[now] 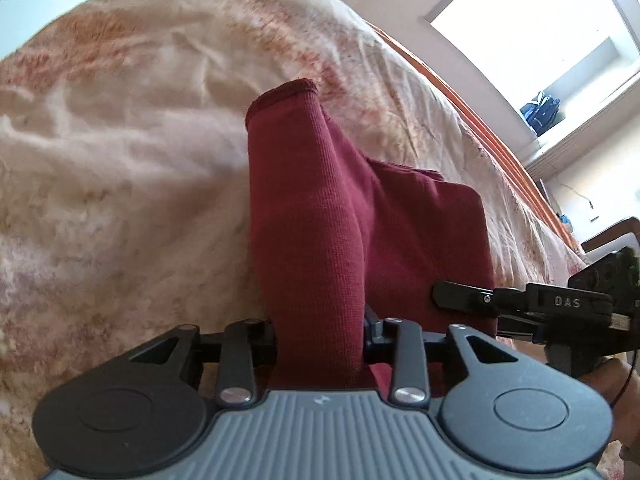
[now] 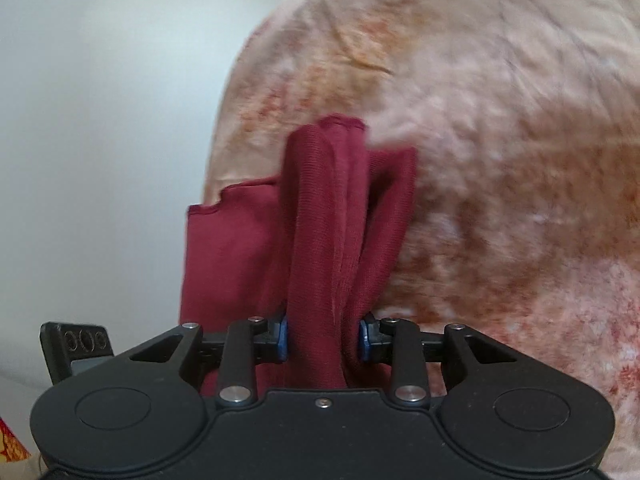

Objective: Fold small clothes

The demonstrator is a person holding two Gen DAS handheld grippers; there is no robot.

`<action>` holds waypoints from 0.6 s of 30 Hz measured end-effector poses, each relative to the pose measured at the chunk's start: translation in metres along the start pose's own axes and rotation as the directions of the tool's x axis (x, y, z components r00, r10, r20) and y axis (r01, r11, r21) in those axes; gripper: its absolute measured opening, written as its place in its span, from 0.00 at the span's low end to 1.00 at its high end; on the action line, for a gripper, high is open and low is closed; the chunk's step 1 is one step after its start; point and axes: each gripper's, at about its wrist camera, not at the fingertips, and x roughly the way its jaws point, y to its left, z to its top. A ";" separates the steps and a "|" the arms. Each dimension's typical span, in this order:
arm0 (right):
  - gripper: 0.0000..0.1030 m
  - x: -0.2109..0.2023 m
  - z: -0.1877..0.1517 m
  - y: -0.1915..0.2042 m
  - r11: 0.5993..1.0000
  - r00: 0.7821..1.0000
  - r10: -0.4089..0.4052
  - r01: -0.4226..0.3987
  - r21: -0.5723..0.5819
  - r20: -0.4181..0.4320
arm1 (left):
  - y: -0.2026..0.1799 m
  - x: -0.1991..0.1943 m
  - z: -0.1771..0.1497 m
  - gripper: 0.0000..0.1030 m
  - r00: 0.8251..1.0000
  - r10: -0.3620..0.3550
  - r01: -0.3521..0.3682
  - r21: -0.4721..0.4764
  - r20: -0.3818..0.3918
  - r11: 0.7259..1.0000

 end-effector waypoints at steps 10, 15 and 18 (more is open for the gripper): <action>0.55 -0.033 -0.012 -0.006 0.998 0.997 -0.062 0.061 0.022 0.044 | -0.001 -0.031 -0.012 0.60 0.999 0.047 -0.047 -0.004 0.028 0.999; 0.63 -0.068 -0.028 0.031 0.996 0.991 -0.077 0.082 -0.045 0.107 | -0.018 -0.069 -0.024 0.81 0.992 0.108 -0.108 -0.010 0.063 0.994; 0.80 -0.097 -0.047 0.059 0.996 0.991 -0.059 0.067 -0.060 0.123 | -0.039 -0.104 -0.038 0.92 0.984 0.135 -0.133 -0.024 0.112 0.991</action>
